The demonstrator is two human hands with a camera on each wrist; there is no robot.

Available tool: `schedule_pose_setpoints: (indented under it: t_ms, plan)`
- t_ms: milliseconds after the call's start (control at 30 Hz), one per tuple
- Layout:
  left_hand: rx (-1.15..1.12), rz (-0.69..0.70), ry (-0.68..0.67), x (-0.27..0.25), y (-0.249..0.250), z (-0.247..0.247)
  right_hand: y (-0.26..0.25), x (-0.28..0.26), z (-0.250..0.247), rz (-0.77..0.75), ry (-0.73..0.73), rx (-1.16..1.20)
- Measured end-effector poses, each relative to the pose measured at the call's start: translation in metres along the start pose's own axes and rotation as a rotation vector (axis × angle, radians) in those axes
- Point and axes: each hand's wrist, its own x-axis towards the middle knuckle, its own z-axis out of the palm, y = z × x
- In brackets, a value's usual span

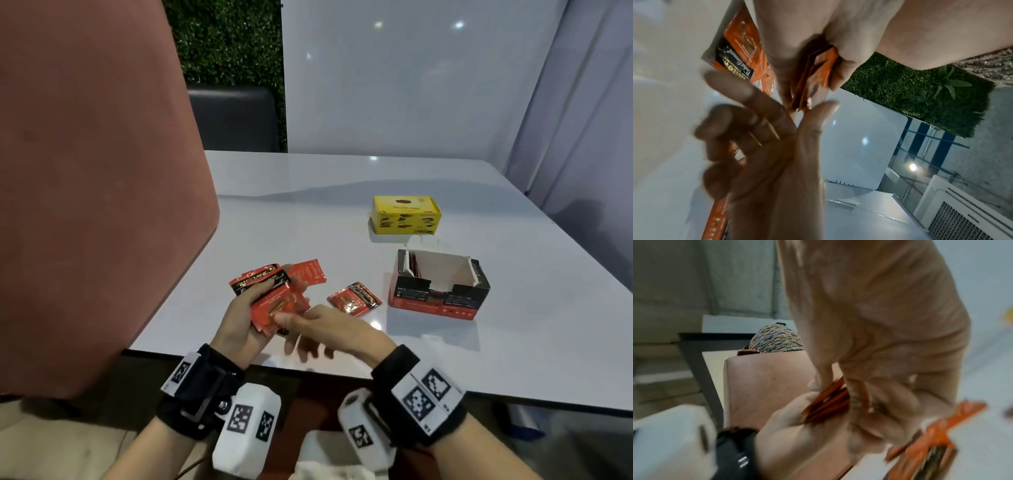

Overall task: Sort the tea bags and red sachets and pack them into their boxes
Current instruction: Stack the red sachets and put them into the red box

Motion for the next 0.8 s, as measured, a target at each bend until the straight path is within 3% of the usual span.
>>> schedule_pose_setpoints:
  t_ms: [100,167,333,500,567,667,733,800]
  plan:
    - [-0.096,-0.018,-0.008,-0.001,0.009,-0.009,-0.001,0.015,-0.035,0.163,0.273,-0.384]
    - [-0.111,-0.073,-0.014,-0.001,0.012,-0.012,0.005,0.027,-0.05,0.213,0.378,-0.653]
    - [-0.056,-0.274,-0.067,0.002,0.006,-0.013,0.029,0.054,-0.039,0.232,0.316,-0.954]
    - [-0.087,-0.399,-0.079,-0.001,0.009,-0.012,0.031,0.055,-0.033,0.161,0.296,-1.067]
    - [-0.115,-0.423,-0.048,-0.001,0.011,-0.01,0.025,0.041,-0.038,0.095,0.336,-1.065]
    - [-0.126,-0.409,0.036,-0.001,0.011,-0.01,0.009,0.021,-0.045,-0.079,0.52,-0.918]
    - [-0.129,-0.39,0.057,0.0,0.008,-0.007,0.001,0.013,-0.033,-0.341,0.681,-0.838]
    - [-0.032,-0.333,0.084,0.002,0.006,-0.001,0.0,0.008,-0.01,-0.611,0.753,-0.789]
